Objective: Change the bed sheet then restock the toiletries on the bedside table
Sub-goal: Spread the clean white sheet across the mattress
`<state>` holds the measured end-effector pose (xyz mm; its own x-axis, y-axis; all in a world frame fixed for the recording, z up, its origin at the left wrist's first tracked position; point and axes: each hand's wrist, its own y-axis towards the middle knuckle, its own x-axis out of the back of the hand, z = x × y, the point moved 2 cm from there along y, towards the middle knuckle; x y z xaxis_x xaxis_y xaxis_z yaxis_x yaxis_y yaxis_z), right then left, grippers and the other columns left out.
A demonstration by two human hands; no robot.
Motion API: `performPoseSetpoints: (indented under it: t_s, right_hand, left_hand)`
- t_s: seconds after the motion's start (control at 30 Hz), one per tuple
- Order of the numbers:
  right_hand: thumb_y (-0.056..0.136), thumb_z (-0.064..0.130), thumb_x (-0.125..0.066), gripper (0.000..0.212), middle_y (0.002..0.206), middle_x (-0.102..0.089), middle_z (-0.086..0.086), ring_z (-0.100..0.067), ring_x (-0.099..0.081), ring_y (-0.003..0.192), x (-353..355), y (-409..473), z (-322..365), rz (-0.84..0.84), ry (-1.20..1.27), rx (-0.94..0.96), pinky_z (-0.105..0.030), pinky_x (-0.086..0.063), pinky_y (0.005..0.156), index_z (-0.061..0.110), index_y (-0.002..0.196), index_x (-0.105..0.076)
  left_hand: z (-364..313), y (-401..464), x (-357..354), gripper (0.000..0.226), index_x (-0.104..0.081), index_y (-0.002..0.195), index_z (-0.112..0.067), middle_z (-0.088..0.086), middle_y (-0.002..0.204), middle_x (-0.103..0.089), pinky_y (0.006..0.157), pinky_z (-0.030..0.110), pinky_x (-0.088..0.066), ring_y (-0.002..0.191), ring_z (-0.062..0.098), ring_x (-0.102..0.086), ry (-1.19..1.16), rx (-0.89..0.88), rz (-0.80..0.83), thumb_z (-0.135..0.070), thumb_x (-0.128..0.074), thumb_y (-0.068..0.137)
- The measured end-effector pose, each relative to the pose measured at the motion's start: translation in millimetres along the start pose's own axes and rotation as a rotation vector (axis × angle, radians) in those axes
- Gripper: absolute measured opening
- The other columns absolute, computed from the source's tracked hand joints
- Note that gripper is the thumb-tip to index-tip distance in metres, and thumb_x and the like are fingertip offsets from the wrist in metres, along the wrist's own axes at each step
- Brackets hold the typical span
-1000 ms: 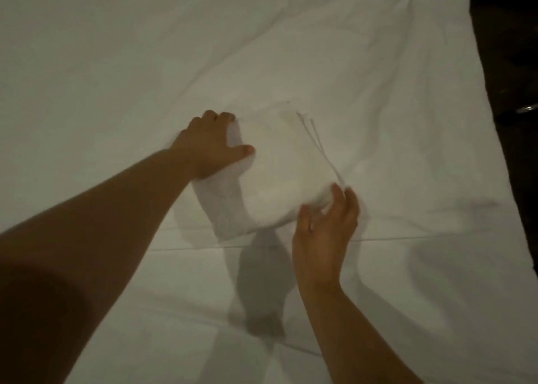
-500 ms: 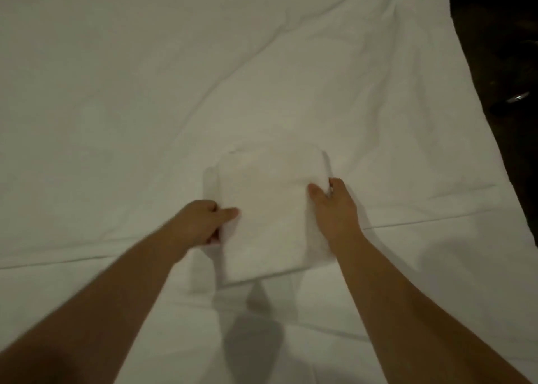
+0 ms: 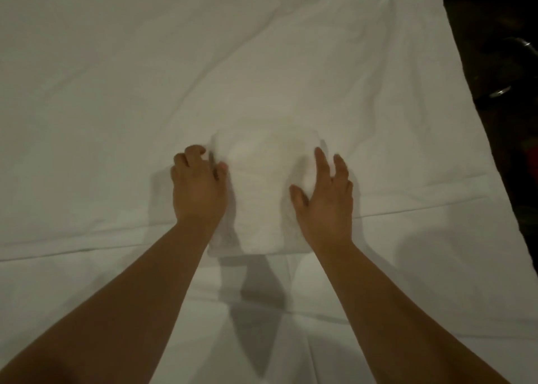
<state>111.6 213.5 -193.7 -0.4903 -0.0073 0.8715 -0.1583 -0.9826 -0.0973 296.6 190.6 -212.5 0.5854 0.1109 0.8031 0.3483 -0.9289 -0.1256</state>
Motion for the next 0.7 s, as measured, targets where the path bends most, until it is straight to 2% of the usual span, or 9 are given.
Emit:
performPoseSetpoints:
  t_s: [0.07, 0.1, 0.17, 0.23, 0.33, 0.43, 0.57, 0.63, 0.7]
  right_hand:
    - [0.091, 0.040, -0.043, 0.058, 0.153, -0.024, -0.015, -0.038, -0.029, 0.137, -3, 0, 7, -0.035, -0.111, 0.248, -0.046, -0.027, 0.107, 0.024, 0.145, -0.033]
    - [0.090, 0.042, -0.038, 0.056, 0.154, -0.025, -0.013, -0.037, -0.028, 0.138, -8, 0, 6, 0.026, -0.182, 0.367, -0.047, -0.025, 0.108, 0.025, 0.143, -0.036]
    - [0.090, 0.047, -0.028, 0.056, 0.156, -0.021, -0.005, -0.031, -0.020, 0.143, -17, 1, -3, 0.209, -0.274, 0.471, -0.051, -0.020, 0.111, 0.032, 0.144, -0.035]
    - [0.089, 0.053, -0.021, 0.058, 0.157, -0.004, 0.004, -0.024, -0.005, 0.146, -20, 2, -16, 0.283, -0.245, 0.383, -0.049, -0.012, 0.115, 0.040, 0.145, -0.021]
    - [0.094, 0.048, -0.039, 0.060, 0.159, 0.005, -0.003, -0.025, 0.000, 0.146, -14, -1, -22, 0.247, -0.071, 0.168, -0.039, -0.008, 0.117, 0.038, 0.148, -0.013]
    - [0.092, 0.026, -0.058, 0.069, 0.154, -0.017, -0.007, -0.021, -0.021, 0.139, -1, 0, -16, 0.289, 0.258, -0.019, -0.026, -0.019, 0.108, 0.037, 0.147, -0.017]
    - [0.088, 0.015, -0.062, 0.070, 0.137, -0.035, 0.005, -0.012, -0.036, 0.120, 11, 3, -17, 0.381, 0.480, -0.088, -0.021, -0.027, 0.097, 0.039, 0.143, -0.026]
    - [0.089, 0.012, -0.061, 0.064, 0.131, -0.037, 0.011, -0.012, -0.040, 0.116, 10, -2, -18, 0.430, 0.560, -0.113, -0.025, -0.035, 0.095, 0.043, 0.137, -0.032]
    - [0.088, 0.009, -0.060, 0.059, 0.131, -0.042, 0.008, -0.017, -0.047, 0.116, 7, -8, -22, 0.433, 0.659, -0.157, -0.031, -0.043, 0.096, 0.050, 0.125, -0.040]
  left_hand:
    - [-6, -13, -3, 0.050, -0.037, 0.140, -0.012, 0.018, 0.143, -0.040, 0.103, 0.046, -0.033, 0.131, 0.036, -0.037, 0.173, -0.330, -0.028, -0.034, -0.044, 0.095]
    - [-7, -21, -9, 0.053, -0.031, 0.145, -0.018, 0.014, 0.150, -0.033, 0.108, 0.050, -0.027, 0.139, 0.034, -0.029, 0.255, -0.483, 0.050, -0.041, -0.034, 0.097]
    - [0, -28, -21, 0.061, -0.017, 0.149, -0.030, 0.004, 0.157, -0.019, 0.109, 0.060, -0.019, 0.145, 0.028, -0.011, 0.361, -0.621, 0.270, -0.058, -0.009, 0.096]
    - [11, -28, -27, 0.067, -0.003, 0.147, -0.038, -0.001, 0.159, -0.003, 0.112, 0.059, -0.014, 0.145, 0.025, 0.003, 0.378, -0.557, 0.369, -0.069, -0.002, 0.087]
    - [13, -33, -17, 0.079, -0.009, 0.150, -0.032, 0.012, 0.158, -0.007, 0.114, 0.046, -0.014, 0.144, 0.032, -0.011, 0.175, -0.275, 0.283, -0.069, -0.033, 0.084]
    - [11, -41, -7, 0.077, -0.019, 0.148, -0.031, 0.007, 0.149, -0.028, 0.103, 0.026, -0.024, 0.129, 0.017, -0.032, -0.265, -0.034, 0.310, -0.035, -0.065, 0.086]
    - [11, -40, 3, 0.075, -0.024, 0.137, -0.041, -0.035, 0.129, -0.029, 0.099, 0.018, -0.027, 0.117, -0.006, -0.029, -0.524, -0.067, 0.462, -0.013, -0.069, 0.083]
    - [12, -36, 10, 0.071, -0.030, 0.130, -0.042, -0.033, 0.126, -0.034, 0.096, 0.013, -0.035, 0.114, -0.008, -0.036, -0.646, -0.019, 0.564, -0.005, -0.068, 0.083]
    - [12, -35, 13, 0.065, -0.040, 0.123, -0.046, -0.022, 0.131, -0.041, 0.103, 0.020, -0.036, 0.118, 0.002, -0.043, -0.706, 0.006, 0.697, -0.003, -0.066, 0.083]
